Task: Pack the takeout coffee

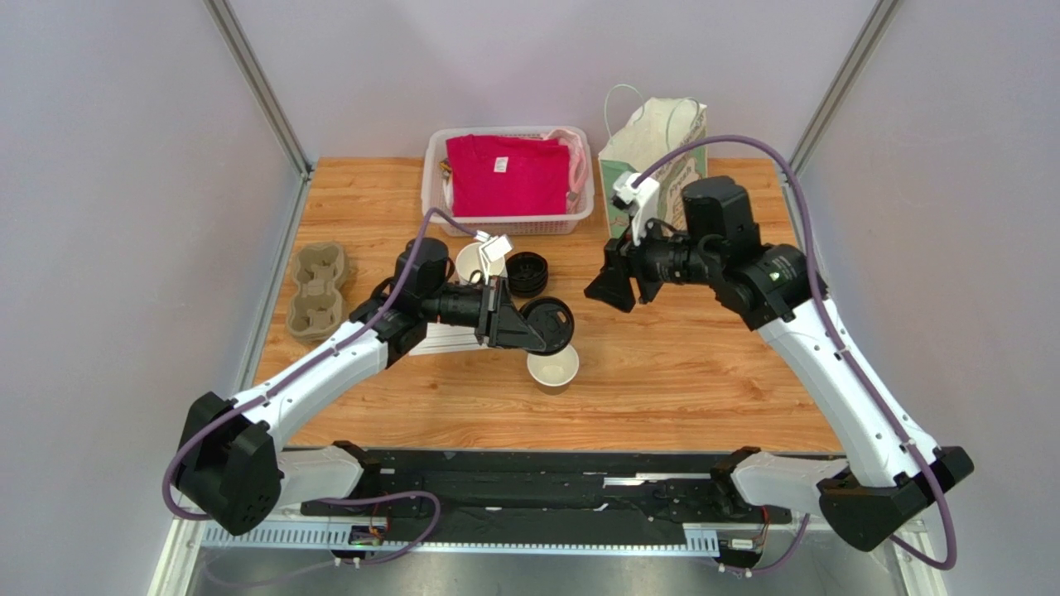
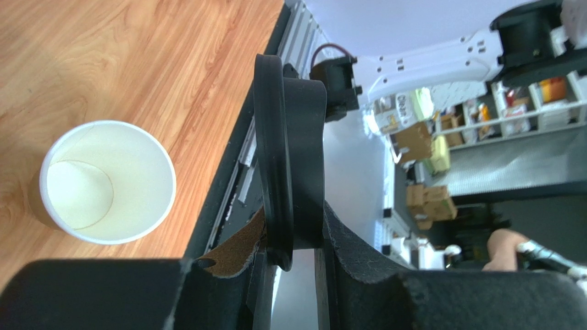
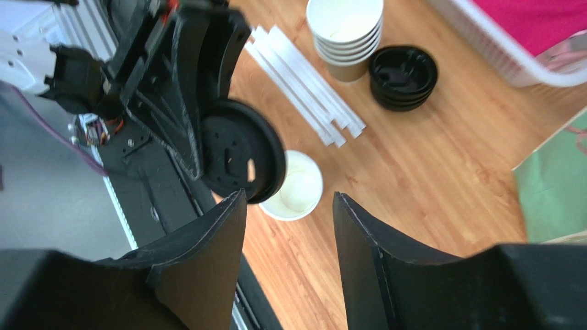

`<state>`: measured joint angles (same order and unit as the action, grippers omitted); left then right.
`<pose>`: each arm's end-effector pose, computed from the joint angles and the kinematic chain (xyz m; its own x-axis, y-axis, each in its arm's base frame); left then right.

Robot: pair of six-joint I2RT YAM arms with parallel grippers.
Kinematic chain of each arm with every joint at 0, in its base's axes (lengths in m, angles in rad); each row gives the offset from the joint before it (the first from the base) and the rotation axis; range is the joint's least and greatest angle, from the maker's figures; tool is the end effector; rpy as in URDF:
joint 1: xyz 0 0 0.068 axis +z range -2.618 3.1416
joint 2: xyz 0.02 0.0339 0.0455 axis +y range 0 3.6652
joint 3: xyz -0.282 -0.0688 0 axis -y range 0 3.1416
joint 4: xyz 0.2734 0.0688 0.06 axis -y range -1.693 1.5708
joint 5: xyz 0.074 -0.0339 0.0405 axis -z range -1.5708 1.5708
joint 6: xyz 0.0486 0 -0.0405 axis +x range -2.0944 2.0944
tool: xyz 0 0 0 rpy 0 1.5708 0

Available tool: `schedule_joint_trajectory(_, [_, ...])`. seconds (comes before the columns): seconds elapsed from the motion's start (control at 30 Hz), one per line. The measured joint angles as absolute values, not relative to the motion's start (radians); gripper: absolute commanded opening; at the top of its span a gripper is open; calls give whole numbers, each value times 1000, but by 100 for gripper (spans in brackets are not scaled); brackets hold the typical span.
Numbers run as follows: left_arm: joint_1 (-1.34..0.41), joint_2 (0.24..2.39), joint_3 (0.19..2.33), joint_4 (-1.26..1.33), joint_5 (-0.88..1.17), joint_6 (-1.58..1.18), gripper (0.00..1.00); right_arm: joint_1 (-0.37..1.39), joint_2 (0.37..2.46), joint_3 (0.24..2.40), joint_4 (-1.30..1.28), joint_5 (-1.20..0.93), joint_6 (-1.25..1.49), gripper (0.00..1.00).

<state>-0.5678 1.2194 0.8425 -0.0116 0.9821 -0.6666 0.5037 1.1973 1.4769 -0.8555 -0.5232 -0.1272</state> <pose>0.2250 -0.1915 0.2952 -0.8369 0.1266 -0.5326 0.5472 0.1686 -0.8198 0.2166 0.1471 0.4460 -0.3735 -0.3313 -0.8664 -0.8393 0.5185 0.1635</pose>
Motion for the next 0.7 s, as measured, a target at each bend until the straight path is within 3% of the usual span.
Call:
schedule_joint_trajectory(0.27, [-530, 1219, 798, 137, 982, -832, 0, 615, 1251, 1463, -886, -437, -151, 50])
schedule_joint_trajectory(0.7, [-530, 1224, 797, 186, 986, -879, 0, 707, 1309, 1462, -885, -345, -169, 38])
